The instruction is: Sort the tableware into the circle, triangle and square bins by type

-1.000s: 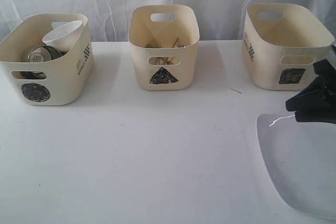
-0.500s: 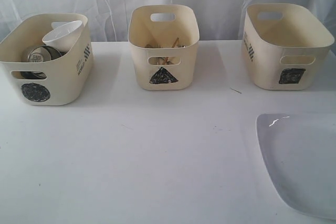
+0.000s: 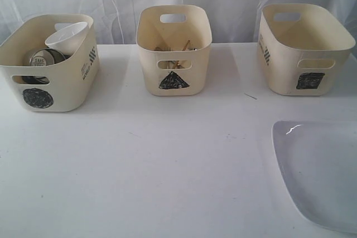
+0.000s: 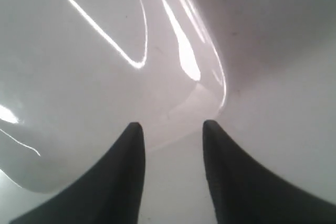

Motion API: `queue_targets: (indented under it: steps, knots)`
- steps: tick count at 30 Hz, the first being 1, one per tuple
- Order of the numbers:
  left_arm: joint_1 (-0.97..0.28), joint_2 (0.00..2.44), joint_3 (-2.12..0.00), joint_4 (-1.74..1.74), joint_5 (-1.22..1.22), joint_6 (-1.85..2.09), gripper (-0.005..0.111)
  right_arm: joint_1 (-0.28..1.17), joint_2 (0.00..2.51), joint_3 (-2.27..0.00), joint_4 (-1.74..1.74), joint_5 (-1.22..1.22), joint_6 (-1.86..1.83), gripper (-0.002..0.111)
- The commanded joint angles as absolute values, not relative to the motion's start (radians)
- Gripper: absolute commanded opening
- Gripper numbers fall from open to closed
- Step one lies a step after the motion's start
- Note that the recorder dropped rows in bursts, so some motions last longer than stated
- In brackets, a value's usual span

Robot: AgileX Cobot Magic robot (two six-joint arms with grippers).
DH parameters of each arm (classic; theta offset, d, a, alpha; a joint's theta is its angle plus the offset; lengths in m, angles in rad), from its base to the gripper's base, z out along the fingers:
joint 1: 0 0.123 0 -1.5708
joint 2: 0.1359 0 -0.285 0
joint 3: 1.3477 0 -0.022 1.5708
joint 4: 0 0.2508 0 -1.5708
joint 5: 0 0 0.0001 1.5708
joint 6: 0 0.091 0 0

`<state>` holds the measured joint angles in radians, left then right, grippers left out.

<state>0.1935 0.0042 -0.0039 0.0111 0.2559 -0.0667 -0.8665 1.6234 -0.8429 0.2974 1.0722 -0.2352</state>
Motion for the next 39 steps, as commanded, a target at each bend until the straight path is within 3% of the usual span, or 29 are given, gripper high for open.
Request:
queue_targets:
  steps: [1,6,12,18,28,39]
  knots:
    - [0.187,0.0,0.0,0.009,0.254,-0.07,0.0,-0.878,1.722,-0.838,0.368,1.04,-0.227,0.036]
    - [0.187,0.0,0.0,0.009,0.254,-0.07,0.0,-0.878,1.755,-0.838,0.379,1.019,-0.227,0.036]
    - [0.187,0.0,0.0,0.009,0.254,-0.07,0.0,-0.878,1.752,-0.838,0.365,1.209,-0.226,0.036]
    - [0.187,0.0,0.0,0.009,0.254,-0.07,0.0,-0.878,1.696,-0.838,0.351,1.221,-0.2,0.036]
    - [0.187,0.0,0.0,0.009,0.254,-0.07,0.0,-0.878,1.66,-0.836,-0.007,1.221,-0.015,0.036]
    - [0.187,0.0,0.0,0.009,0.254,-0.07,0.0,-0.878,1.727,-0.836,0.149,1.188,-0.137,0.036]
